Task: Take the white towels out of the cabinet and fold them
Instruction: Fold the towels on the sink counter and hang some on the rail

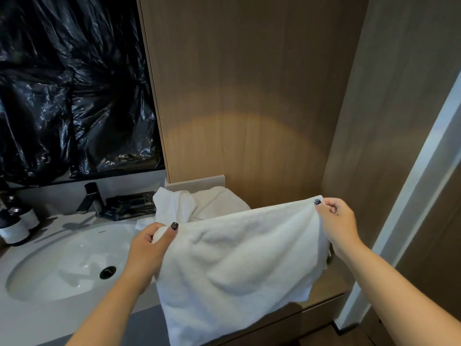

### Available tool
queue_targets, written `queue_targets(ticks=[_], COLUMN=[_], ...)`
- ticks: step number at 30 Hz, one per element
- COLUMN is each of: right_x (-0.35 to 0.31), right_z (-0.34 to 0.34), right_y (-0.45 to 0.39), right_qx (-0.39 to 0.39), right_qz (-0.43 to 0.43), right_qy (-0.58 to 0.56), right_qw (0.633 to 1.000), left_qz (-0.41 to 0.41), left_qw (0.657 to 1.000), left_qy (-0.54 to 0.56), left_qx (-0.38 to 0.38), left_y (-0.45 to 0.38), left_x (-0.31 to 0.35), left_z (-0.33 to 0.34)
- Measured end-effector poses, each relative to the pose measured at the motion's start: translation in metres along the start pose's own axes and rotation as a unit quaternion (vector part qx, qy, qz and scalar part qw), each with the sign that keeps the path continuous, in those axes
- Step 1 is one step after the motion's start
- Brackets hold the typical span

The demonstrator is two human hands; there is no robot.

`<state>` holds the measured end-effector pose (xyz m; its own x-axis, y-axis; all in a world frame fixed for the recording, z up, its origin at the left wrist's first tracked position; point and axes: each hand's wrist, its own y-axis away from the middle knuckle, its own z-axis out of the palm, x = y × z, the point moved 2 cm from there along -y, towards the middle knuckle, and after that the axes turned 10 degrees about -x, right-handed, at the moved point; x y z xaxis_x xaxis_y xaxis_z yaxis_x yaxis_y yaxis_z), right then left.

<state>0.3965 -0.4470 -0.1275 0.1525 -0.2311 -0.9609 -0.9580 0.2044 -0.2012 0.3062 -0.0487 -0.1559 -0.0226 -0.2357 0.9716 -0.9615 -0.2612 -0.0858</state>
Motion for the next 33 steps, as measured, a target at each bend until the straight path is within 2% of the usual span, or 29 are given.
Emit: queue_targets(ticks=[5,8,12,15,17,20,24,26,30,33], right_x=[0.011,0.018,0.029,0.035,0.04,0.052,0.06,0.057,0.047,0.042], right_z=[0.002,0.007,0.005,0.001,-0.001,-0.001,0.009,0.021,0.051,0.078], right_y=[-0.004,-0.005,-0.008,-0.005,-0.001,0.005,0.008,0.005,-0.005,-0.015], right_qx=[0.001,0.001,-0.015,-0.068,-0.114,-0.18,-0.244,-0.248,-0.226,-0.22], right_qz=[0.006,0.018,0.024,-0.018,-0.035,-0.023,-0.043,-0.057,-0.071,-0.062], right_qy=[0.0,0.035,0.065,0.072,0.062,0.058,0.118,0.153,0.178,0.158], right_qw=[1.0,0.999,0.997,0.995,0.991,0.982,0.962,0.955,0.955,0.961], left_qz=[-0.001,0.02,0.061,0.093,0.075,0.049,0.036,0.03,0.056,0.023], left_qw=[0.994,0.989,0.992,0.988,0.988,0.985,0.976,0.968,0.929,0.927], left_qy=[0.01,-0.031,-0.073,-0.121,-0.136,-0.164,-0.209,-0.24,-0.35,-0.354], left_qx=[0.108,0.141,0.083,0.011,-0.012,0.011,0.044,0.067,0.105,0.122], left_y=[0.0,0.005,0.014,0.025,0.032,0.043,0.058,0.058,0.039,0.019], left_x=[-0.004,-0.006,-0.016,-0.024,-0.031,-0.042,-0.05,-0.051,-0.046,-0.046], left_z=[0.006,0.009,0.005,0.0,-0.005,-0.014,-0.02,-0.026,-0.039,-0.048])
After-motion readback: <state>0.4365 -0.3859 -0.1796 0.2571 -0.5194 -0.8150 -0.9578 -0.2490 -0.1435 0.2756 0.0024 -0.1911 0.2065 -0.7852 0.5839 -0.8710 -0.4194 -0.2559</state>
